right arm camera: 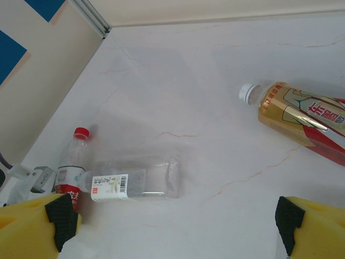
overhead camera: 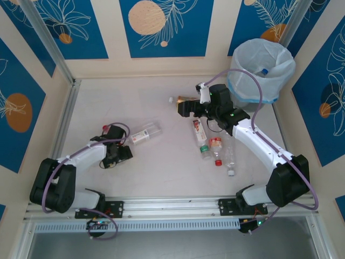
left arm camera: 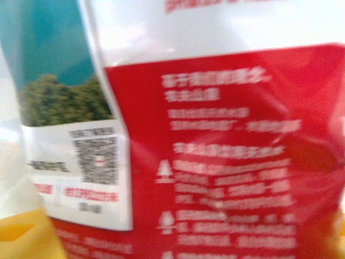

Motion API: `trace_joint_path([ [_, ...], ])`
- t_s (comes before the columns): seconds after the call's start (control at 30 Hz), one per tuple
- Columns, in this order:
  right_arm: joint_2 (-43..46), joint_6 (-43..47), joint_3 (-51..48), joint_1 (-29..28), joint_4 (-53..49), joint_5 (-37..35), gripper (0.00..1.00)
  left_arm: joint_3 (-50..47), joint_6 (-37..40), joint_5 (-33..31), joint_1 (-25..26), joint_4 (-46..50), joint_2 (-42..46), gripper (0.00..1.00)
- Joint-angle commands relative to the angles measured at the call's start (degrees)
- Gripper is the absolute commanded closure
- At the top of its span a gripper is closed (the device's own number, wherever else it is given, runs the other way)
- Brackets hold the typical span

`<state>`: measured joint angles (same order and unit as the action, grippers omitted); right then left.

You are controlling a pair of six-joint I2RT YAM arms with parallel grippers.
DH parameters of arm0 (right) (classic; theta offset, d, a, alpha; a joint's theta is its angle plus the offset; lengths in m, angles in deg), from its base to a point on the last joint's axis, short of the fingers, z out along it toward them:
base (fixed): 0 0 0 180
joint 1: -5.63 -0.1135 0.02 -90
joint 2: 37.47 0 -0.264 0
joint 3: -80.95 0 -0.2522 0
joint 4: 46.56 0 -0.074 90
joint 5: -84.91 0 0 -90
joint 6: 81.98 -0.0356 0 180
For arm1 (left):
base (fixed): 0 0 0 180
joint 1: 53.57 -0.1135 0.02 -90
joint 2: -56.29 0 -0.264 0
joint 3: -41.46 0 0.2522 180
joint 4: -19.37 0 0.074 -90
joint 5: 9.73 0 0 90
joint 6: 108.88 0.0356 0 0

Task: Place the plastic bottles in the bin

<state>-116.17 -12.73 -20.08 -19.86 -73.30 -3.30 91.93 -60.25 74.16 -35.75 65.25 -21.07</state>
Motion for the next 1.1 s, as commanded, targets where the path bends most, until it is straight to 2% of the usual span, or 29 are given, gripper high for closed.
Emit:
trace_joint_path([
  [0.0,0.9,0.9,0.1,-0.2,-0.9,-0.5,0.02,0.9,2.4,-3.3,0.2,-0.5,-0.5,0.23],
  [0.13,0.9,0.7,0.1,-0.2,-0.7,-0.4,0.02,0.8,4.1,-3.7,0.2,-0.1,0.8,0.36],
  [0.23,0.7,0.6,0.2,-0.2,-0.7,-0.5,0.02,0.7,6.0,-3.9,0.2,0.8,2.4,0.40],
  [0.43,0.4,0.0,0.4,-0.2,-0.6,-0.3,0.02,1.3,6.9,-5.4,0.3,3.6,6.1,0.44],
  [0.73,1.4,-1.1,-1.1,-0.1,-0.4,-1.4,0.02,3.2,8.1,-6.4,1.2,6.1,14.4,0.44],
  [0.93,3.1,-6.4,-3.6,0.3,1.1,-3.6,0.01,4.6,11.3,-6.3,5.1,3.3,21.4,0.44],
  [1.07,4.8,-10.2,-5.6,1.1,1.5,-5.8,0.01,7.2,12.0,-7.9,10.2,2.9,21.2,0.44],
])
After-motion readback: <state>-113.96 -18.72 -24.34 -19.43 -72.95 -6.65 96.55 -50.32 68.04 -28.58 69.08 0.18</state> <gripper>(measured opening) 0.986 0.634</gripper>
